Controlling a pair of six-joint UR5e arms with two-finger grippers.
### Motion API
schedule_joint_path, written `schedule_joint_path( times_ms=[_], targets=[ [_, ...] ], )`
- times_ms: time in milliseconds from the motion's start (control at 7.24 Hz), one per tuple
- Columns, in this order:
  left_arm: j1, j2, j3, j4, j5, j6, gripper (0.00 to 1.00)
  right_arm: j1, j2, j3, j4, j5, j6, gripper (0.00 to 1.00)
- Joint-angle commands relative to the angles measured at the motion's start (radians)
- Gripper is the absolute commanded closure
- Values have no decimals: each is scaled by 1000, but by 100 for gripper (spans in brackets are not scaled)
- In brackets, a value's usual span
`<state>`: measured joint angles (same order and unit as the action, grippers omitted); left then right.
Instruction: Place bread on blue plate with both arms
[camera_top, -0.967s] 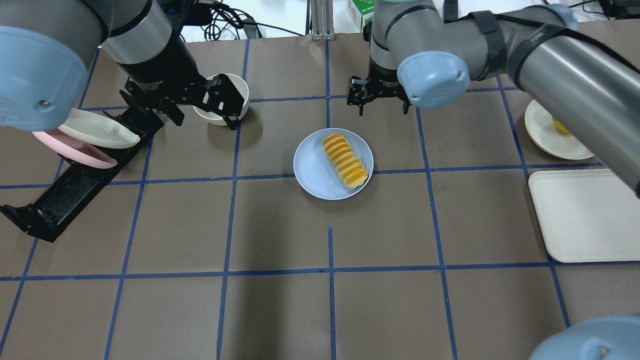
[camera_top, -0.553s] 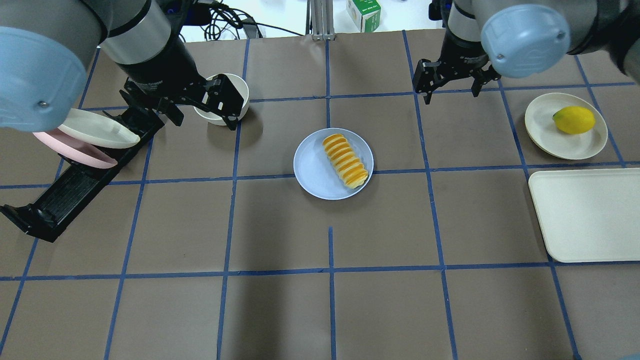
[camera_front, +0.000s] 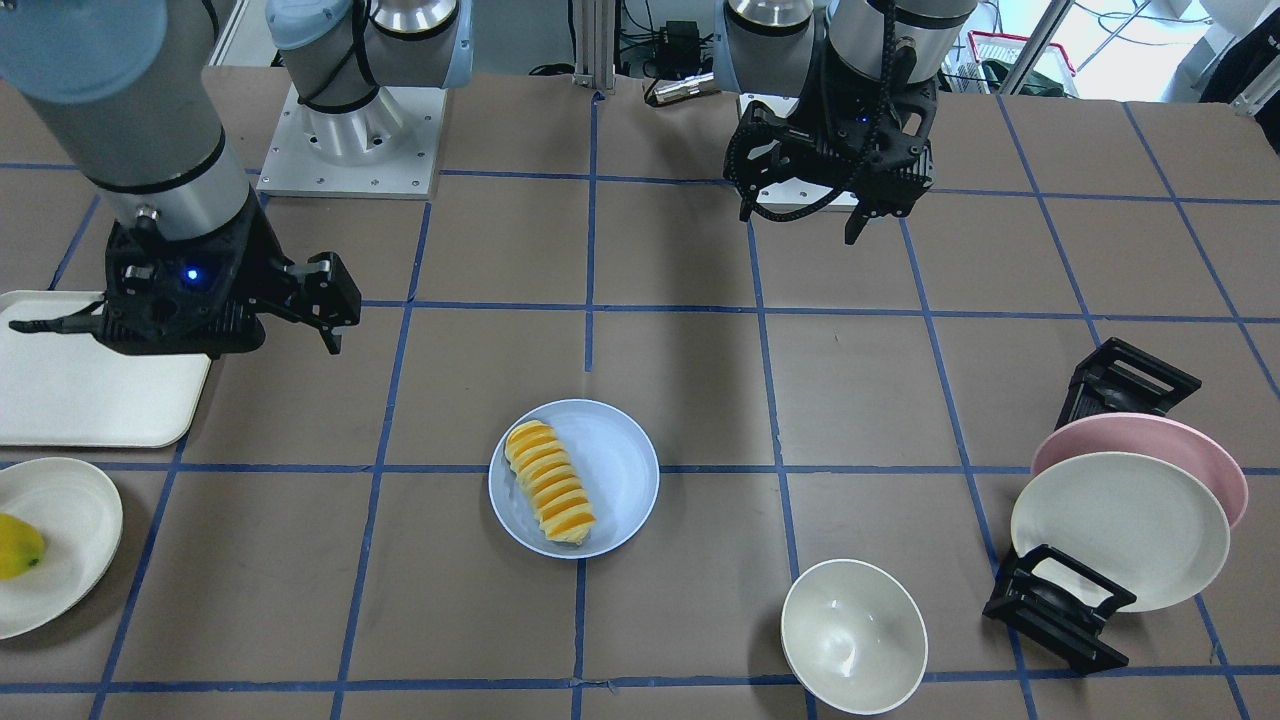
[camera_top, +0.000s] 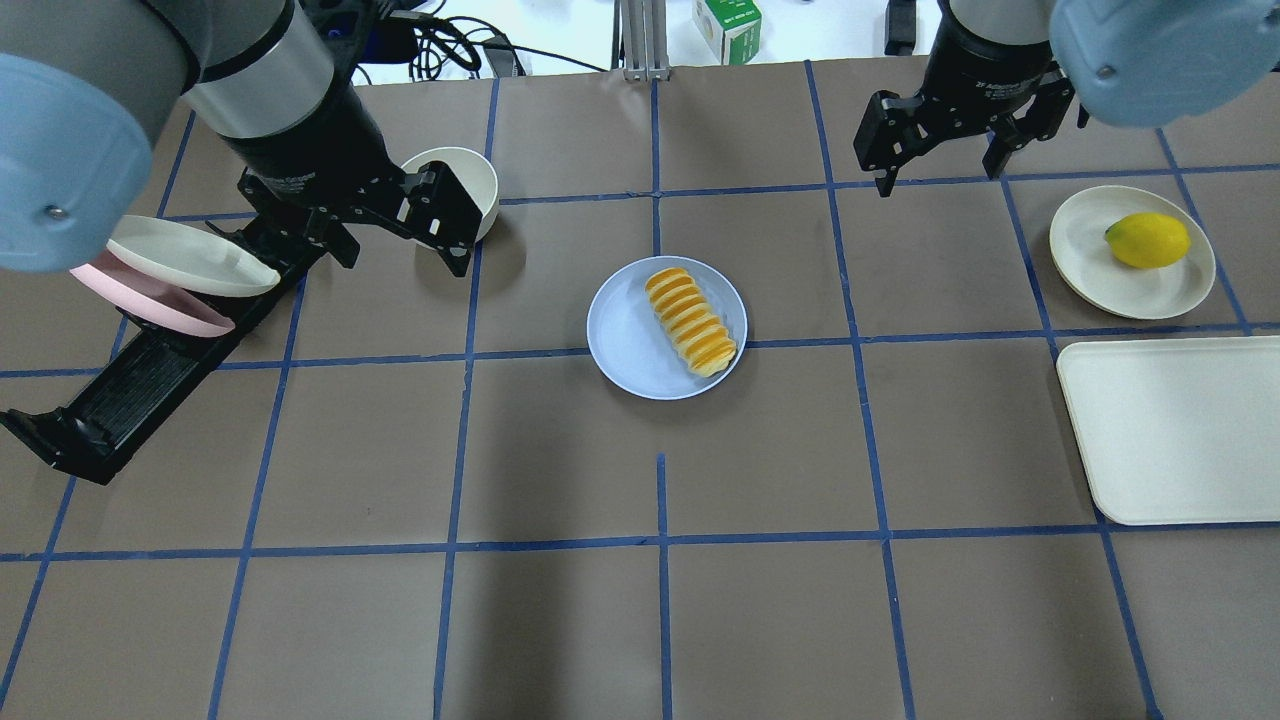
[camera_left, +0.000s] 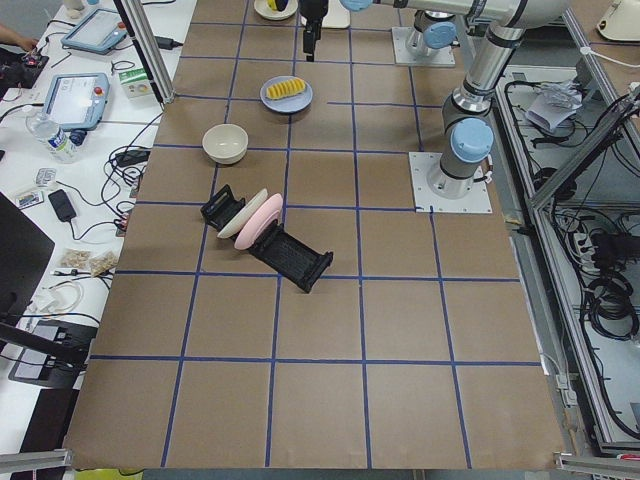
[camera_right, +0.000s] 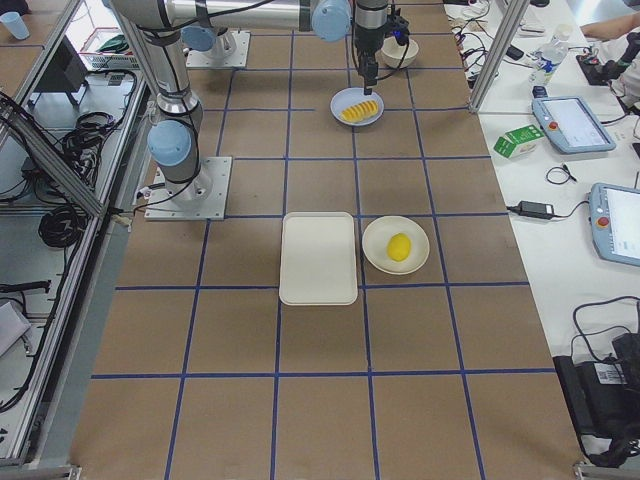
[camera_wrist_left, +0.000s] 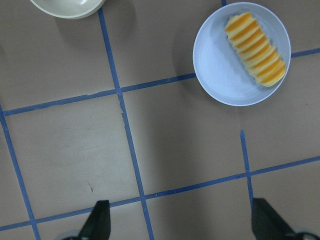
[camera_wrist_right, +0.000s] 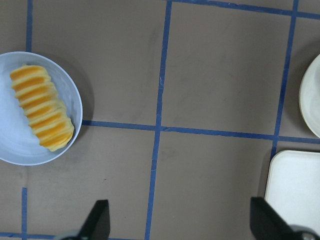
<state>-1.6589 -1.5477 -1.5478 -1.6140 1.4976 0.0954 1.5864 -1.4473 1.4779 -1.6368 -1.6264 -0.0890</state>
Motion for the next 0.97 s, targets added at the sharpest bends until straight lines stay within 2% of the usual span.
schedule_joint_path(
  times_ms=[0, 138, 553, 829],
  targets=[
    [1, -11, 8, 9, 34, 1, 0, 10, -8, -19, 14, 3, 0, 0],
    [1, -20, 21, 8, 123, 0, 0, 39, -2, -13, 9, 8, 40, 0],
    [5, -23, 23, 3, 56, -19, 0, 50, 15, -18, 2, 42, 69, 0],
    [2, -25, 23, 0, 69, -23, 0, 11, 15, -11, 0, 48, 54, 0]
  ],
)
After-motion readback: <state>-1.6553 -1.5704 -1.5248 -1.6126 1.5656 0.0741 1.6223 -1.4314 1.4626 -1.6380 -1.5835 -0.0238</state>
